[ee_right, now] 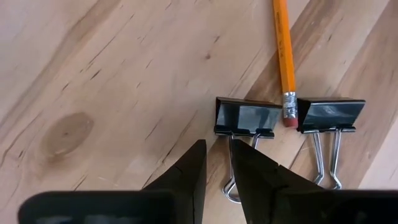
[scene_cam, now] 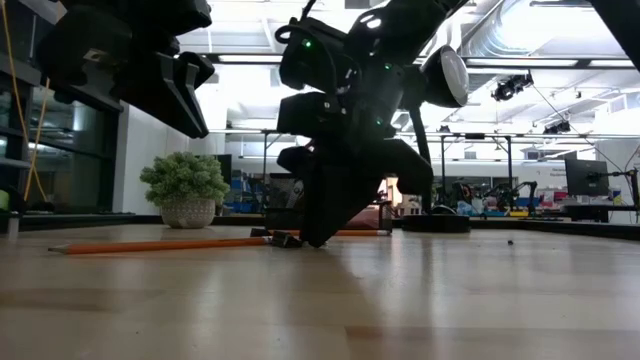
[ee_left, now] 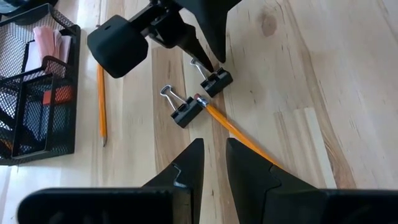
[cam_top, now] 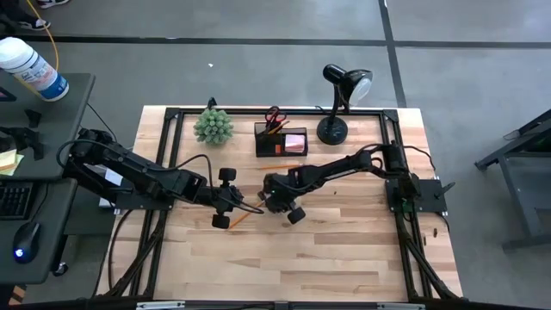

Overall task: Pick and place office supplies into organizer
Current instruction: Put the right black binder clip into the black desk organizer

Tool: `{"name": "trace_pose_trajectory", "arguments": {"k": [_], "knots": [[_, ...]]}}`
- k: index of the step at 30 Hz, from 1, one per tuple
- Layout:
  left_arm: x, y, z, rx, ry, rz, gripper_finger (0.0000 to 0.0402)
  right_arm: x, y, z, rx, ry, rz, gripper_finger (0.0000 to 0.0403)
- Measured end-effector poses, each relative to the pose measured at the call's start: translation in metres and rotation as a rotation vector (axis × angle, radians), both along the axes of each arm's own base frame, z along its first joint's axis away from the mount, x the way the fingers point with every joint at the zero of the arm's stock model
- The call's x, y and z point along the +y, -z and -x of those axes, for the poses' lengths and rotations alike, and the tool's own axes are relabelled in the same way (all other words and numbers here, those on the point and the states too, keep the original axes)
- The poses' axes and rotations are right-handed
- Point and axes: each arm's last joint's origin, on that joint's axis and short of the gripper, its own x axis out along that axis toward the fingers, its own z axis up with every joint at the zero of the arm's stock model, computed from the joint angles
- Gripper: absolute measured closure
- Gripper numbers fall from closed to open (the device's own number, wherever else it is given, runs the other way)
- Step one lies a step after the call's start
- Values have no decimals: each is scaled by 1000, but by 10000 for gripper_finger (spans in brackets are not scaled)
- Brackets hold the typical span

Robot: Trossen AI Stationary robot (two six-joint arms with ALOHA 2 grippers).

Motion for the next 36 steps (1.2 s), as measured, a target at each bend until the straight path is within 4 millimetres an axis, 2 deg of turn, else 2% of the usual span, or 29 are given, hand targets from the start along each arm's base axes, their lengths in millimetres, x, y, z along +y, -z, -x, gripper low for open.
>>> {"name": "trace_pose_trajectory", "arguments": {"k": [12, 18, 30, 36], "knots": [[0, 0, 0, 0, 0, 0, 344, -6, -11, -10, -35, 2, 82, 331], [0, 0, 0, 1, 3, -3, 344, -12, -9, -4, 25, -8, 43, 331], [0, 0, 0, 3, 6, -5, 344, -16, -9, -6, -6, -31, 30, 332], [0, 0, 0, 4, 6, -6, 344, -15, 2, -8, 14, -41, -10, 332]]}}
